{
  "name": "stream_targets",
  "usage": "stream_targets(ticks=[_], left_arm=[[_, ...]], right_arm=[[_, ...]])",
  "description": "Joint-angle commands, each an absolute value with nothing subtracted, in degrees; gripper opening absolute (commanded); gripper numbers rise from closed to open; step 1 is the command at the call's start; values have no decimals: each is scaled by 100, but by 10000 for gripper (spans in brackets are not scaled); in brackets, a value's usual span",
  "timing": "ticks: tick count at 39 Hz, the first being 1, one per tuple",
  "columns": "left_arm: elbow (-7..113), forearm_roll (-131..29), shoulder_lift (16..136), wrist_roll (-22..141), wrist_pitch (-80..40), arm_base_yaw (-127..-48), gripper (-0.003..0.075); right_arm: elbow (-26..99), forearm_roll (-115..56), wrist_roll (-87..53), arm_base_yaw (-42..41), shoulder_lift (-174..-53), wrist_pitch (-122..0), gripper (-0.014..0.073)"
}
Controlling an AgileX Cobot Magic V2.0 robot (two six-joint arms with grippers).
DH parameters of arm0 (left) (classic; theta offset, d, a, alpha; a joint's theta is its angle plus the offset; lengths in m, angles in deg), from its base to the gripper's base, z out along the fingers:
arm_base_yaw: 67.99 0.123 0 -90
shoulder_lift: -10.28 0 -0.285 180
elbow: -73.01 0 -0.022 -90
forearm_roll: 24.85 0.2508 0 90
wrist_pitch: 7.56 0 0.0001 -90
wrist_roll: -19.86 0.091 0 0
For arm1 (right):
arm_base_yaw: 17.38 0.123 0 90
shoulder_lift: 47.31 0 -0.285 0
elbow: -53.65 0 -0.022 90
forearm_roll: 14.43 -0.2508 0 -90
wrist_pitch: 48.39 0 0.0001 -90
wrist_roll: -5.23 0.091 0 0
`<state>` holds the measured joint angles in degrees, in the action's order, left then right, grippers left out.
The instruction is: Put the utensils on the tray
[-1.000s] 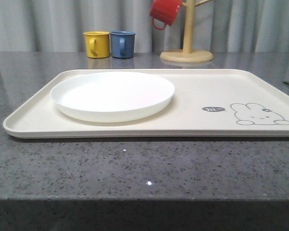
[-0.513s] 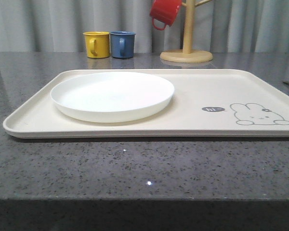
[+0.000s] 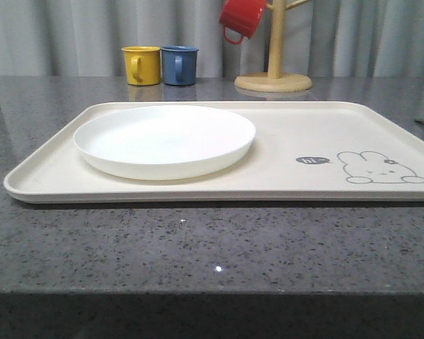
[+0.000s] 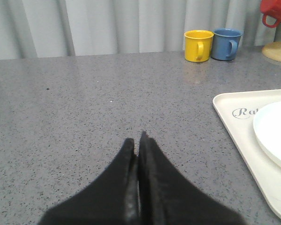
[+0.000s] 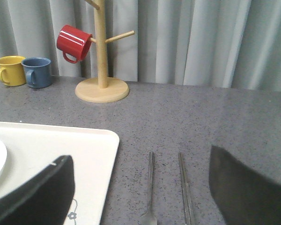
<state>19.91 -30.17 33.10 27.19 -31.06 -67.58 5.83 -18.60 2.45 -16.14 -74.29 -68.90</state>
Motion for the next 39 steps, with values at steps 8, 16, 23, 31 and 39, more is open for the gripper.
stream_targets(ticks=[8, 16, 23, 31, 39], left_arm=[[2129, -3030, 3360, 2713, -2614, -6787, -18], [2129, -3030, 3360, 2713, -2614, -6787, -18], [2129, -3030, 3360, 2713, -2614, -6787, -18], [2129, -3030, 3360, 2713, -2614, -6787, -18], [2129, -3030, 3360, 2713, -2614, -6787, -18]], right_arm=[[796, -1876, 218, -1613, -7522, -6447, 610], [796, -1876, 218, -1613, -7522, -6447, 610], [796, -1876, 218, -1613, -7522, -6358, 610], [796, -1881, 218, -1613, -7527, -6321, 610], [1302, -1964, 223, -1613, -8491, -6838, 456]])
